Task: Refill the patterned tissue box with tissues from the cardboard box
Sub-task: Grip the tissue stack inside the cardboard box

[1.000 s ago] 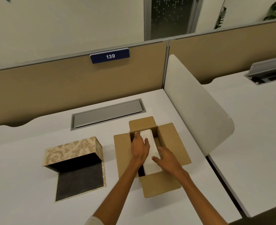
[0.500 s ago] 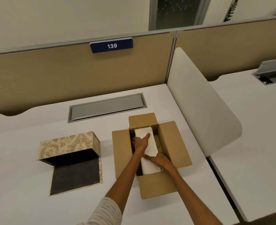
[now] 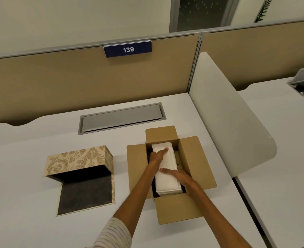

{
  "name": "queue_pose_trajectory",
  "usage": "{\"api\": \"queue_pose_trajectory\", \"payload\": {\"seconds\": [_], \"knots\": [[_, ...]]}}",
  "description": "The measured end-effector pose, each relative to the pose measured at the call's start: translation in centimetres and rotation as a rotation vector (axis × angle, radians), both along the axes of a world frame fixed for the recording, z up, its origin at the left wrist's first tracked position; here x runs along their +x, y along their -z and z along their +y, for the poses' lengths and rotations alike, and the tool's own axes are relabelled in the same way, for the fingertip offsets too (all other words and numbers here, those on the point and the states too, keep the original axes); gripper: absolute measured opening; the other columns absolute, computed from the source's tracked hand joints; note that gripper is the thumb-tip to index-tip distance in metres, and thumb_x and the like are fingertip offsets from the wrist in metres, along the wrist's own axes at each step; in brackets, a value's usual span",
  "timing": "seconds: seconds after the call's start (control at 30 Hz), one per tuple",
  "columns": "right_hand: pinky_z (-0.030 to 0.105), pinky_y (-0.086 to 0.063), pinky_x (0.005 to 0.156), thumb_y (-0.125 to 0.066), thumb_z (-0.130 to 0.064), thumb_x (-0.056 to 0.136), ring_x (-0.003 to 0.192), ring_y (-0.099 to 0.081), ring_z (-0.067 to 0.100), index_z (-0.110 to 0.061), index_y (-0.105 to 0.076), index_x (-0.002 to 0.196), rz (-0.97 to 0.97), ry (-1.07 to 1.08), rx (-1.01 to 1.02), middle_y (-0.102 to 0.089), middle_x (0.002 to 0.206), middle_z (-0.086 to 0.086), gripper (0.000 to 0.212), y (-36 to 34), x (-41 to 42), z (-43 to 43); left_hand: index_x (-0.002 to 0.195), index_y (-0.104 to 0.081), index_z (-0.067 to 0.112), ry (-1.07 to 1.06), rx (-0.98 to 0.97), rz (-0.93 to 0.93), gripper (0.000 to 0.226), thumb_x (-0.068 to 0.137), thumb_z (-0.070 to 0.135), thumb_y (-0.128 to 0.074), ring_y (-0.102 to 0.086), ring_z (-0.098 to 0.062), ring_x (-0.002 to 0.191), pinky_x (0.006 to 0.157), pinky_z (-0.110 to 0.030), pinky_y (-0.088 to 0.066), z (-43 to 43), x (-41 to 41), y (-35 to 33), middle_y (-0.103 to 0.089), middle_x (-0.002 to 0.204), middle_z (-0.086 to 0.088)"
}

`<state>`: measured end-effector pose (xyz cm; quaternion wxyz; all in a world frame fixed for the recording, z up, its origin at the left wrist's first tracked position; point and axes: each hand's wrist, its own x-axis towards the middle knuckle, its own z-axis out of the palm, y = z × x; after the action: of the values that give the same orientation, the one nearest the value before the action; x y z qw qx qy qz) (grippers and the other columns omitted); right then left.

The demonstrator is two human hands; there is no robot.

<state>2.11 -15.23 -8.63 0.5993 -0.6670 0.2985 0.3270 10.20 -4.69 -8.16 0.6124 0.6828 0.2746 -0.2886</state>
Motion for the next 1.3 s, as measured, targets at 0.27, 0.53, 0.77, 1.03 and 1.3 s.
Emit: {"api": "queue_pose_trajectory", "payload": {"seconds": [0.27, 0.53, 0.77, 1.03, 1.3], "knots": [[0.025, -0.055, 0.058, -0.083, -0.053, 0.059, 0.075, -0.074, 0.017, -0.021, -0.067, 0.097, -0.039, 0.009, 0.120, -0.078, 0.078, 0.000, 0.053, -4.2, -0.4, -1.3, 0.136, -0.049, 0.007, 0.107, -0.223, 0.136, 0.068, 0.085, 0.047, -0.068, -0.058, -0.035, 0.123, 0.107, -0.048, -0.047, 1.1, 0.2, -2.6, -0.059, 0.134, -0.019], [0.038, -0.056, 0.082, -0.084, -0.059, 0.048, 0.091, -0.069, 0.026, -0.022, -0.061, 0.102, -0.137, -0.112, 0.141, -0.074, 0.091, 0.007, 0.069, -10.0, -1.2, -1.1, 0.132, -0.050, 0.015, 0.094, -0.418, 0.110, 0.076, 0.069, 0.045, -0.081, -0.058, -0.036, 0.123, 0.105, -0.055, -0.046, 5.1, -0.7, -7.5, -0.059, 0.134, -0.020], [0.040, -0.058, 0.081, -0.087, -0.061, 0.030, 0.090, -0.069, 0.026, -0.023, -0.060, 0.103, -0.196, -0.254, 0.107, -0.075, 0.090, 0.006, 0.087, -14.4, -1.0, 1.7, 0.122, -0.054, 0.018, -0.045, -0.397, -0.093, 0.063, 0.071, 0.040, -0.082, -0.058, -0.034, 0.121, 0.099, -0.053, -0.052, 11.4, -1.9, -11.2, -0.060, 0.128, -0.017], [0.042, -0.050, 0.089, -0.092, -0.043, 0.041, 0.096, -0.064, 0.028, -0.014, -0.069, 0.105, -0.196, -0.320, 0.158, -0.073, 0.104, 0.011, 0.074, -16.7, 0.1, 6.4, 0.120, -0.058, 0.014, -0.237, -0.445, -0.132, 0.063, 0.066, 0.032, -0.085, -0.065, -0.027, 0.101, 0.085, -0.045, -0.060, 22.4, -4.3, -11.9, -0.069, 0.111, -0.012], [0.036, -0.055, 0.070, -0.086, -0.030, 0.056, 0.089, -0.064, 0.025, -0.012, -0.067, 0.110, -0.250, 0.044, 0.253, -0.071, 0.100, 0.008, 0.060, -14.2, -0.8, 15.8, 0.113, -0.054, 0.018, -0.249, -0.395, -0.075, 0.054, 0.068, 0.024, -0.083, -0.063, -0.030, 0.101, 0.073, -0.045, -0.063, 33.6, -6.7, -11.1, -0.062, 0.112, -0.015]]}}
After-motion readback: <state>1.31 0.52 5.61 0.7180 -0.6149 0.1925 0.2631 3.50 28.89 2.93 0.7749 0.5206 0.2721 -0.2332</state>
